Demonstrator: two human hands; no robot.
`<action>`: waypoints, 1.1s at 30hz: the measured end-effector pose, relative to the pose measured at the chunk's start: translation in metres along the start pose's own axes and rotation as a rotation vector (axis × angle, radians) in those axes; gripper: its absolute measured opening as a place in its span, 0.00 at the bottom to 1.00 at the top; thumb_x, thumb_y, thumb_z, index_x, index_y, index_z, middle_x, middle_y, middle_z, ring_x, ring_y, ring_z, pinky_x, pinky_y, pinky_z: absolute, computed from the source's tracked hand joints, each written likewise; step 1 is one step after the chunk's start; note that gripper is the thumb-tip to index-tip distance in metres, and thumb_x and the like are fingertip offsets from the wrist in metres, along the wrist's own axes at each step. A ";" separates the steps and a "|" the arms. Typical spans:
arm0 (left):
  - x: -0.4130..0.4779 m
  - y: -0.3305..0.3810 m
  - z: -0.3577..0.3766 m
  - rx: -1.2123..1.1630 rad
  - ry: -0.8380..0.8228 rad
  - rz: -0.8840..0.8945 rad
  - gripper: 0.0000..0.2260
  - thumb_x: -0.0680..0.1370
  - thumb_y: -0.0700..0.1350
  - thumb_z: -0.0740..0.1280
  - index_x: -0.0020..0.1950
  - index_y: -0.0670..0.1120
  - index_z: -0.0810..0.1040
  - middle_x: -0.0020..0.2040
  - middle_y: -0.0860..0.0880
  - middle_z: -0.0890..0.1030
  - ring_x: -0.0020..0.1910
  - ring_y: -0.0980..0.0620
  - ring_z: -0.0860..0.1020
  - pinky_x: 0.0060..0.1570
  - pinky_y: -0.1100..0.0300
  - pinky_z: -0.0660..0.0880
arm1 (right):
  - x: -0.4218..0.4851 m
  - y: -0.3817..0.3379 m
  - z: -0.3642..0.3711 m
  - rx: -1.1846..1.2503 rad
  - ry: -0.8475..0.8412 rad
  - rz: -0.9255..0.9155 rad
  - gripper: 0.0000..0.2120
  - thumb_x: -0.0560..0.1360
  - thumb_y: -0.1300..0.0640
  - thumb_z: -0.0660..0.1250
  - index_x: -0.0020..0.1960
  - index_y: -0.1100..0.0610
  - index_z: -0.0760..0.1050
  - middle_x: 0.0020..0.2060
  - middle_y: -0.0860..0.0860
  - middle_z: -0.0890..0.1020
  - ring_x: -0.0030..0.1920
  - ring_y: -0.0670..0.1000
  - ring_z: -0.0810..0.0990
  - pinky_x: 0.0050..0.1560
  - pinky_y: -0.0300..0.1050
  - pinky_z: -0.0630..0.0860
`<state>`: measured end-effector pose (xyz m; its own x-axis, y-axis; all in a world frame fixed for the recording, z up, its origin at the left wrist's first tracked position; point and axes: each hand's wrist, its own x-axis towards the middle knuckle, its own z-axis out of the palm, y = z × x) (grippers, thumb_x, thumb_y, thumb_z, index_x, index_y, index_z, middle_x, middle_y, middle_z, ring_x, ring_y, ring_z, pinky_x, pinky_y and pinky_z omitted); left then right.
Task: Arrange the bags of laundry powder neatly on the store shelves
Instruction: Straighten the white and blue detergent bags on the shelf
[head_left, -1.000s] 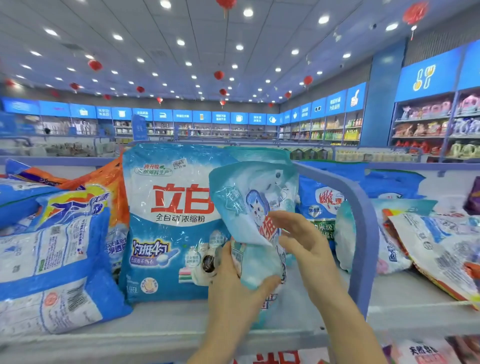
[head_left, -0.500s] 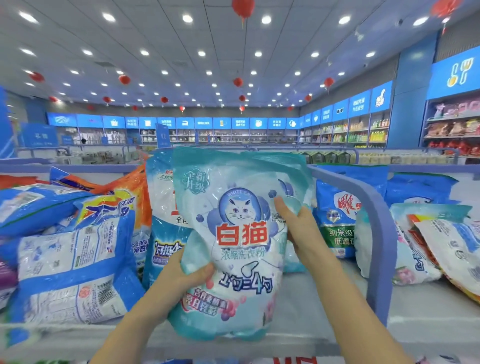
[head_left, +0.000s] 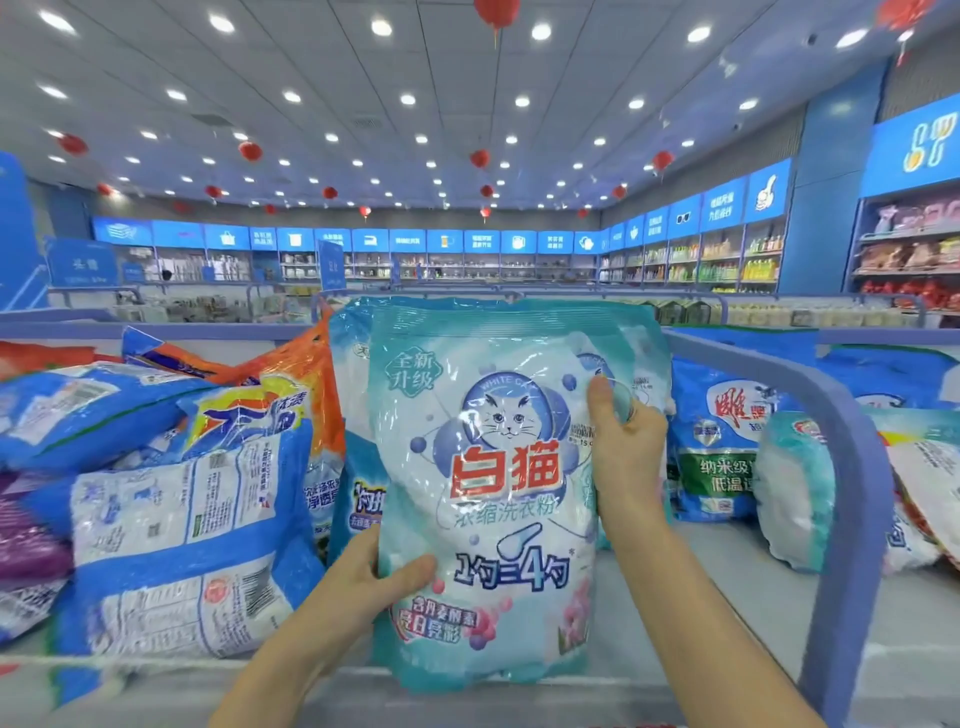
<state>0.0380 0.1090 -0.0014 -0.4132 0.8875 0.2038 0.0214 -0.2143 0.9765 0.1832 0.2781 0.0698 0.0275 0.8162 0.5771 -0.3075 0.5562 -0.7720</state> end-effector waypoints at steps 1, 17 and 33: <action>0.002 0.003 -0.006 -0.014 0.037 0.070 0.48 0.44 0.63 0.80 0.60 0.46 0.75 0.51 0.48 0.84 0.50 0.46 0.82 0.42 0.58 0.80 | -0.002 0.000 -0.001 -0.003 0.014 -0.011 0.26 0.76 0.48 0.64 0.33 0.69 0.65 0.29 0.54 0.66 0.32 0.50 0.62 0.31 0.42 0.59; 0.037 0.046 0.077 0.049 0.531 0.470 0.13 0.76 0.39 0.67 0.34 0.47 0.66 0.29 0.53 0.66 0.25 0.61 0.66 0.28 0.69 0.63 | 0.025 -0.015 -0.025 0.008 0.016 -0.046 0.23 0.77 0.48 0.62 0.35 0.67 0.67 0.31 0.55 0.67 0.33 0.52 0.63 0.35 0.45 0.63; 0.101 0.014 0.141 -0.050 0.450 0.190 0.12 0.79 0.46 0.61 0.62 0.48 0.70 0.58 0.48 0.77 0.57 0.47 0.76 0.61 0.47 0.71 | 0.041 0.030 -0.084 -0.513 0.166 0.143 0.20 0.77 0.40 0.55 0.58 0.54 0.69 0.47 0.47 0.75 0.48 0.53 0.74 0.49 0.48 0.68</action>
<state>0.1252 0.2531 0.0424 -0.7592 0.5684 0.3172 0.0953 -0.3850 0.9180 0.2549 0.3417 0.0477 0.1813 0.8799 0.4392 0.1818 0.4089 -0.8943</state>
